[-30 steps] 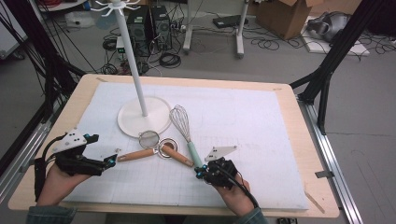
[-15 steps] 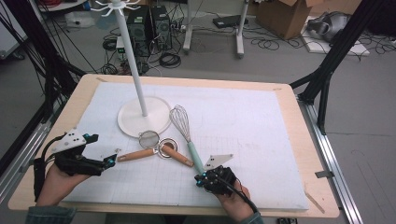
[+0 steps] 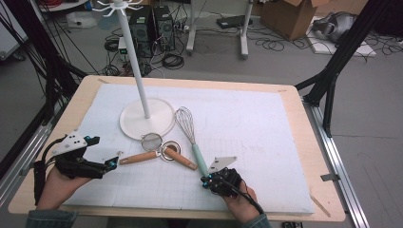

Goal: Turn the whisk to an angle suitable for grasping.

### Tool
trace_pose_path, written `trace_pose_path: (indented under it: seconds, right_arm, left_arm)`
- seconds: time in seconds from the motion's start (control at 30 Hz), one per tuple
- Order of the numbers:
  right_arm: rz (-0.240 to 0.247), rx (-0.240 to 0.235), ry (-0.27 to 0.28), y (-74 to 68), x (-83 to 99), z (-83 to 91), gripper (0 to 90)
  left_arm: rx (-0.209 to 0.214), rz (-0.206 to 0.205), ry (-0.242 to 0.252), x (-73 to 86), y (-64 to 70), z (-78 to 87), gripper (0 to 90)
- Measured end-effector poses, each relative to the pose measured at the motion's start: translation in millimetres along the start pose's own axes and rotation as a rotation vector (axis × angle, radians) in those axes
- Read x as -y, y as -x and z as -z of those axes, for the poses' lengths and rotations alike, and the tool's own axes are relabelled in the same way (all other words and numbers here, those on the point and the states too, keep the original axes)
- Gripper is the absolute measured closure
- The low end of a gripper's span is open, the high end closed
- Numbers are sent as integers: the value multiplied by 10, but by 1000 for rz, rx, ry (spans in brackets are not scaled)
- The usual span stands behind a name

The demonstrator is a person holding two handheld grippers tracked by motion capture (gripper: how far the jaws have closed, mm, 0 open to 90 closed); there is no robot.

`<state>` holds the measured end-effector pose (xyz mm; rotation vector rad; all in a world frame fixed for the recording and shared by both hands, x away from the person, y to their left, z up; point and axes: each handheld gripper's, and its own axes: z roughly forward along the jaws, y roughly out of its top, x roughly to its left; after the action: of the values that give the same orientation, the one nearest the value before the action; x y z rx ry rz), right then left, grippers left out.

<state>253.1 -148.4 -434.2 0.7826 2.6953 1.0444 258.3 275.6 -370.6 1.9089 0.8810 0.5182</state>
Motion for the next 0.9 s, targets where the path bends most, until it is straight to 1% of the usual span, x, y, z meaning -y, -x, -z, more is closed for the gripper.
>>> trace_pose_path:
  seconds: [0.3, 0.5, 0.53, 0.63, 0.7, 0.9]
  right_arm:
    - [-1, 10, 1, 33, 24, 29, 888]
    - [-4, 27, 3, 73, 49, 57, 879]
    - [-9, 25, 4, 79, 52, 63, 880]
    - [-8, 22, 7, 92, 57, 70, 879]
    - [-7, 31, 6, 104, 64, 76, 876]
    - [-11, 35, 6, 133, 86, 102, 871]
  left_arm:
    - [1, 1, 0, 0, -1, 0, 17]
    - [2, -1, 0, 1, -1, -4, 17]
    - [-1, -2, -1, 1, -3, -4, 17]
    - [3, 1, 0, 2, 0, -5, 17]
    - [0, 0, -1, 1, -1, -3, 18]
    - [-1, 0, 0, 2, -2, -4, 18]
